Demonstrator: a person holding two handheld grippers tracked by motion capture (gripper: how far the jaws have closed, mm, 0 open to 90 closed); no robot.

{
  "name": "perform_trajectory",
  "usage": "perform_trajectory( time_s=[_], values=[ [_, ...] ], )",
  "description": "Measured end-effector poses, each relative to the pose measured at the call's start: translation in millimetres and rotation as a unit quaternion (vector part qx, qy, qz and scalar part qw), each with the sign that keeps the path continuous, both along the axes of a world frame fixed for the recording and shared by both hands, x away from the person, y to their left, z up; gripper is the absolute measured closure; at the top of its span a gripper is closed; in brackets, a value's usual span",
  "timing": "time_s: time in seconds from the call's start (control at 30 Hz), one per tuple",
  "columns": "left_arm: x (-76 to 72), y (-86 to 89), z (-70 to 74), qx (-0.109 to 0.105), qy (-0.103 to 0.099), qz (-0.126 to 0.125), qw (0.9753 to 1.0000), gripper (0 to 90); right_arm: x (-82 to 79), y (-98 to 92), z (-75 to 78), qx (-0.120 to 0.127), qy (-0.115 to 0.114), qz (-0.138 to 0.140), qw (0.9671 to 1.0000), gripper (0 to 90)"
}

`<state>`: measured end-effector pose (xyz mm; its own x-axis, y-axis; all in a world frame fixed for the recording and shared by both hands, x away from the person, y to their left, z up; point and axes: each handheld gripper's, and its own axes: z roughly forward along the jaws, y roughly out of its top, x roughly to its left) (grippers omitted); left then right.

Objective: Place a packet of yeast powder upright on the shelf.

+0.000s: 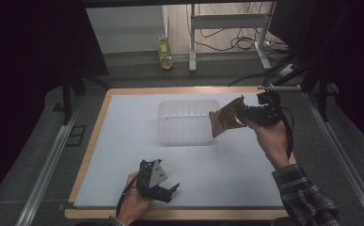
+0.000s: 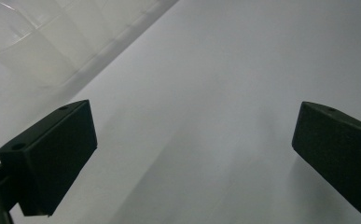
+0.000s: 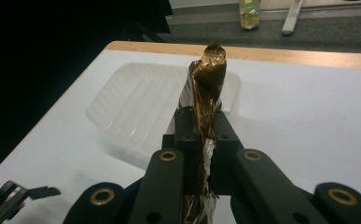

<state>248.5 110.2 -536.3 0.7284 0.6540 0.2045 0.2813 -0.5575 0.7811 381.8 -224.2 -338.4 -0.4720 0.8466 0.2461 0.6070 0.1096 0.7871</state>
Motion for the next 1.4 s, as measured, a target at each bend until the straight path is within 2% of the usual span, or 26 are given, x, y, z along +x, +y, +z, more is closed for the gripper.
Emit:
perform_trajectory(
  time_s=[0.5,0.63,0.93,1.4],
  values=[
    [-0.1,0.7,0.0,0.001,0.001,0.001,1.0,0.0,28.3,19.4,-4.1,-0.032,-0.01,-0.022,0.9992,84.7],
    [0.2,1.8,0.2,-0.005,0.004,0.001,1.0,0.0,36.7,25.4,-9.7,-0.047,-0.008,-0.027,0.9985,84.7],
    [0.1,2.9,0.6,-0.016,0.004,0.003,0.9999,0.0,51.5,37.0,-21.0,-0.062,-0.001,-0.03,0.9976,84.7],
    [0.3,4.0,1.4,-0.016,0.006,0.0,0.9999,0.0,68.3,51.6,-28.6,-0.083,0.013,-0.026,0.9962,84.7]
  ],
)
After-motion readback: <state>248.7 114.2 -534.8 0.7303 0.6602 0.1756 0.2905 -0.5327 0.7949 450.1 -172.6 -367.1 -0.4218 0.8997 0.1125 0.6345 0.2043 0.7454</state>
